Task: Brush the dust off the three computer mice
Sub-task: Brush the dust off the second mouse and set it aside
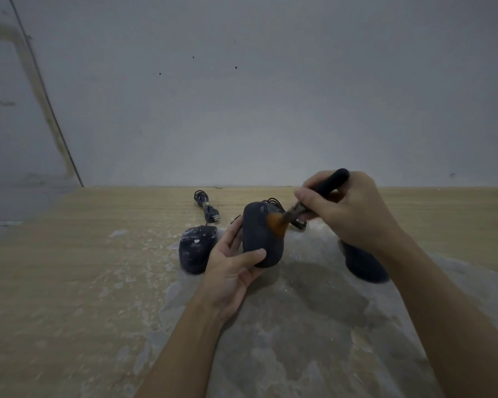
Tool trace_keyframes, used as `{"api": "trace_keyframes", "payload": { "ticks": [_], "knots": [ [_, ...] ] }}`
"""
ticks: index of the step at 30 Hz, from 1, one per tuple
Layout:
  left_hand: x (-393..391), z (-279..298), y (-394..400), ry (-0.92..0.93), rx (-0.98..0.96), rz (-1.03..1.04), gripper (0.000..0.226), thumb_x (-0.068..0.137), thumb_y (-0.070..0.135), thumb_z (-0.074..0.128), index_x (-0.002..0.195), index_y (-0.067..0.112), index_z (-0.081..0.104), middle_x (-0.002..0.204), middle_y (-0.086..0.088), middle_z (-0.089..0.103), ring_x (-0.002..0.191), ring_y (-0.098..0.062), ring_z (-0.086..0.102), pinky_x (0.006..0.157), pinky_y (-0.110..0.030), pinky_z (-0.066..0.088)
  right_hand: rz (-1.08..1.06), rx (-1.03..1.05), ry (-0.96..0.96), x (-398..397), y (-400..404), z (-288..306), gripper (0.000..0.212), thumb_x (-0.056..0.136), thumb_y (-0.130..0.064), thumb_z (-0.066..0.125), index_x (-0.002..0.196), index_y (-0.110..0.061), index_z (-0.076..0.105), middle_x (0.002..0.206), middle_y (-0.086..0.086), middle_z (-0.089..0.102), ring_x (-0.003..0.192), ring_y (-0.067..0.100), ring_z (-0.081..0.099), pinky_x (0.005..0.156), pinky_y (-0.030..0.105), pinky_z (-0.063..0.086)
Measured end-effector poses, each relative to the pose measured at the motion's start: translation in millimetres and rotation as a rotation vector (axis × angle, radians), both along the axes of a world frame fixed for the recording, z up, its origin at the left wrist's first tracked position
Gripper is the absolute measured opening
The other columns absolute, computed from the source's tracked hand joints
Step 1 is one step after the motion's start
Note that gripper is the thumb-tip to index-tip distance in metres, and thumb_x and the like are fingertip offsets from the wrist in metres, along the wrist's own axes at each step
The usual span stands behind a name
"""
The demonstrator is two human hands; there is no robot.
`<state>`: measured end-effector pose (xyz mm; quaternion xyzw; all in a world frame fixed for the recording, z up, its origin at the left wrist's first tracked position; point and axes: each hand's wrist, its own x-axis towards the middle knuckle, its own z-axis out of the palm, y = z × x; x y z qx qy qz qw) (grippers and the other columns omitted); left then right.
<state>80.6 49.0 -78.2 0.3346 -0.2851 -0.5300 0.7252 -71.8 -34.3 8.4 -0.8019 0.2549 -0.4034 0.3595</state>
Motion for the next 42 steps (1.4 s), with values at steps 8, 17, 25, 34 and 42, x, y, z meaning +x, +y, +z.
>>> {"api": "trace_keyframes", "payload": {
  "ticks": [8,17,25,34,42],
  "knots": [
    [3,-1,2,-0.054,-0.041,-0.059,0.085,0.06,-0.018,0.06,0.134,0.019,0.045,0.138,-0.008,0.052,0.1,-0.023,0.066,0.075,-0.037,0.058,-0.108,0.231,-0.292,4,-9,-7,0.017,0.085,-0.009,0.061,0.069,-0.006,0.062,0.065,0.008,0.064,0.064,0.027,0.07,0.065,0.036,0.061],
    [5,-2,3,-0.106,-0.064,-0.118,0.085,0.061,-0.015,0.057,0.137,0.02,0.043,0.14,-0.006,0.049,0.106,-0.024,0.063,0.073,-0.035,0.057,-0.03,0.358,-0.275,-2,-12,-6,0.019,0.087,-0.005,0.058,0.069,0.002,0.059,0.066,0.015,0.059,0.054,0.026,0.064,0.053,0.027,0.059],
    [4,-2,5,-0.159,-0.086,-0.157,0.084,0.06,-0.02,0.055,0.135,0.017,0.045,0.139,-0.005,0.05,0.103,-0.021,0.066,0.074,-0.031,0.057,-0.18,0.183,-0.168,-5,-13,-1,0.019,0.087,-0.012,0.06,0.068,-0.008,0.061,0.059,0.008,0.064,0.05,0.023,0.066,0.053,0.028,0.058],
    [2,-4,3,-0.176,-0.098,-0.134,0.085,0.059,-0.021,0.054,0.134,0.017,0.046,0.134,0.001,0.056,0.105,-0.018,0.065,0.079,-0.033,0.057,-0.37,-0.019,-0.143,3,-7,2,0.022,0.084,-0.018,0.064,0.063,-0.021,0.059,0.065,-0.002,0.065,0.063,0.025,0.07,0.07,0.041,0.058],
    [2,-5,4,-0.185,-0.053,-0.136,0.084,0.059,-0.02,0.056,0.132,0.02,0.048,0.13,0.003,0.058,0.105,-0.02,0.066,0.08,-0.036,0.058,-0.248,0.036,-0.145,7,-1,1,0.015,0.085,-0.015,0.063,0.073,-0.007,0.063,0.065,0.005,0.065,0.057,0.021,0.07,0.067,0.043,0.06]
  ]
}}
